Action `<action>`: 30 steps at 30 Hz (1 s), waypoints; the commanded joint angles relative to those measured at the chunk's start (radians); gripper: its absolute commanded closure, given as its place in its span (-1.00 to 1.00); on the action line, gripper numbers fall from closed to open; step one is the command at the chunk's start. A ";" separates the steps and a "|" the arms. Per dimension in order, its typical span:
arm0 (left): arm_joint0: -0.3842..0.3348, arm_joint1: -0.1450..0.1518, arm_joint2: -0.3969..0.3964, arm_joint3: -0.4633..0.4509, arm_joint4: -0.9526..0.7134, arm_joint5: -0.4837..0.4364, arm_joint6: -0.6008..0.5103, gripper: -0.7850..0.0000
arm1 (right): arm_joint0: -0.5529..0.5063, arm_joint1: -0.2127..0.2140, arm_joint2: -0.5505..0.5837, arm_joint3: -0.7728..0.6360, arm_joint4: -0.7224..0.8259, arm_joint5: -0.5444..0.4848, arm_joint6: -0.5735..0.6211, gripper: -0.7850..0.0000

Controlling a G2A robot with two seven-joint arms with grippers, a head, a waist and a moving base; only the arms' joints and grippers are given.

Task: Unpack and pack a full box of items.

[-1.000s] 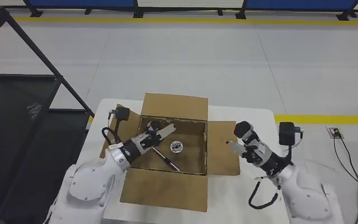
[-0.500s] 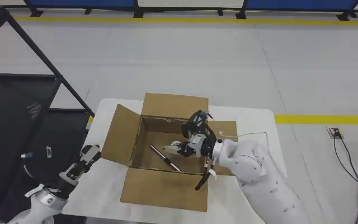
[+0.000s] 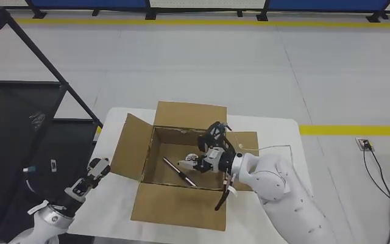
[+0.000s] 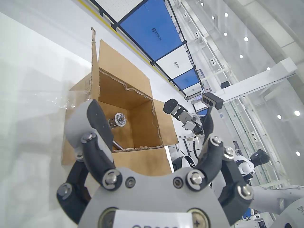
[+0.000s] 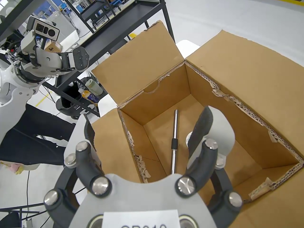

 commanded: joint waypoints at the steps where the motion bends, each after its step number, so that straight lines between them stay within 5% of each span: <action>1: 0.002 0.001 0.008 0.004 -0.002 0.007 0.004 -1.00 | 0.027 -0.007 -0.039 0.027 -0.029 0.046 0.012 -1.00; 12: -0.006 0.007 -0.020 0.018 -0.086 0.064 0.018 -1.00 | 0.316 -0.118 -0.378 0.380 -0.250 0.368 0.150 -1.00; 30: -0.006 0.007 -0.020 0.018 -0.086 0.064 0.018 -1.00 | 0.502 -0.295 -0.548 0.863 -0.179 0.436 0.171 -0.96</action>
